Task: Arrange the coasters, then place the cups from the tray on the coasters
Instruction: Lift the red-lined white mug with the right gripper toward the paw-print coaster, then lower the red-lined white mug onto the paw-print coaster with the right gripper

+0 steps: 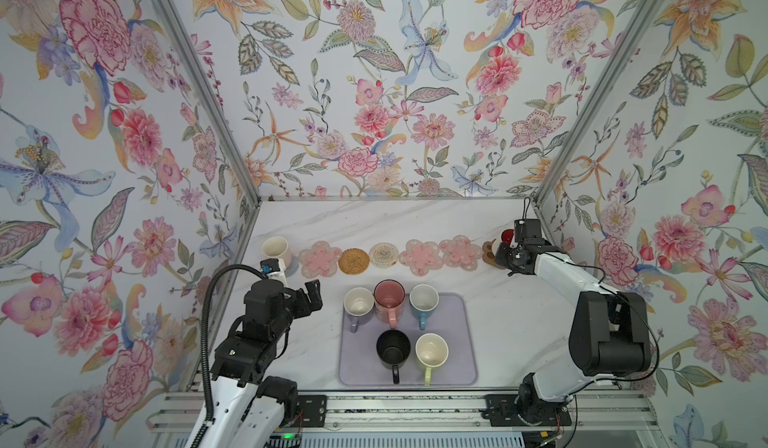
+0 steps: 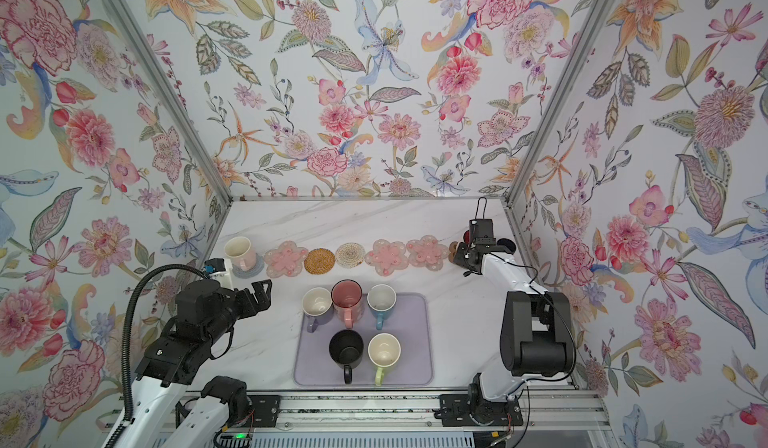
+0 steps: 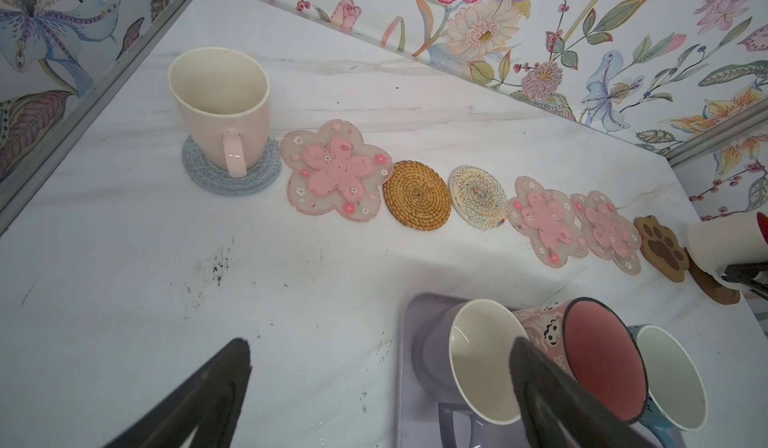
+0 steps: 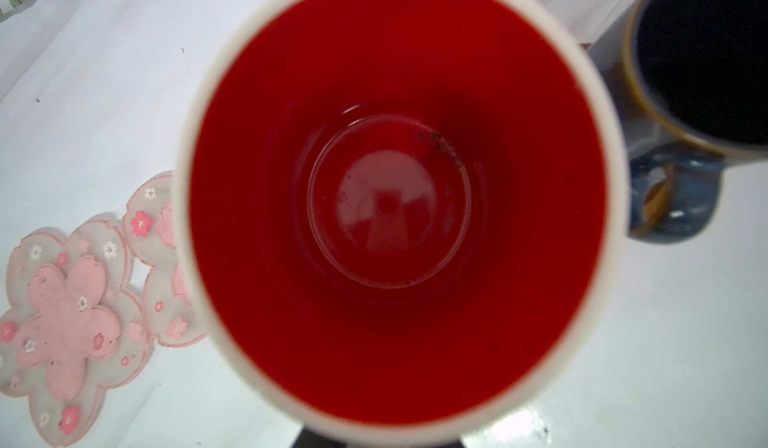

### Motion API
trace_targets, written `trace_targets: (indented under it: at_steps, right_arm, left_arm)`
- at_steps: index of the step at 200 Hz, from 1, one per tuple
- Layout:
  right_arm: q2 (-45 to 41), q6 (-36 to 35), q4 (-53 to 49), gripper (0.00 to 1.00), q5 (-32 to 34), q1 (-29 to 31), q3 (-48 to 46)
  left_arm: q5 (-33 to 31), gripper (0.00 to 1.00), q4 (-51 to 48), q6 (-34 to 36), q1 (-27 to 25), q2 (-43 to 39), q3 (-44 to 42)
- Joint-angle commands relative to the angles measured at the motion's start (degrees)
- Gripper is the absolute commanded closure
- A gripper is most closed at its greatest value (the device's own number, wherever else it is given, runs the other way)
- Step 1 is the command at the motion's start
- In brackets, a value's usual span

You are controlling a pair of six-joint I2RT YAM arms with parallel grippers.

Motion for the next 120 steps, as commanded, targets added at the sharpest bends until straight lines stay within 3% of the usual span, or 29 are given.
trace_targets:
  at_steps: [1,120]
  right_arm:
    - [1.00,-1.81,4.80,1.00,-0.28,-0.16,3.05]
    - [9.76,-3.99,3.53,1.00,1.65,-0.23,9.54]
  left_arm:
    - [-0.36,0.01,-0.15,-0.50,-0.63,-0.18,-0.69]
    - [-1.06,0.01,-0.10,-0.63,-0.70,-1.03,-0.86]
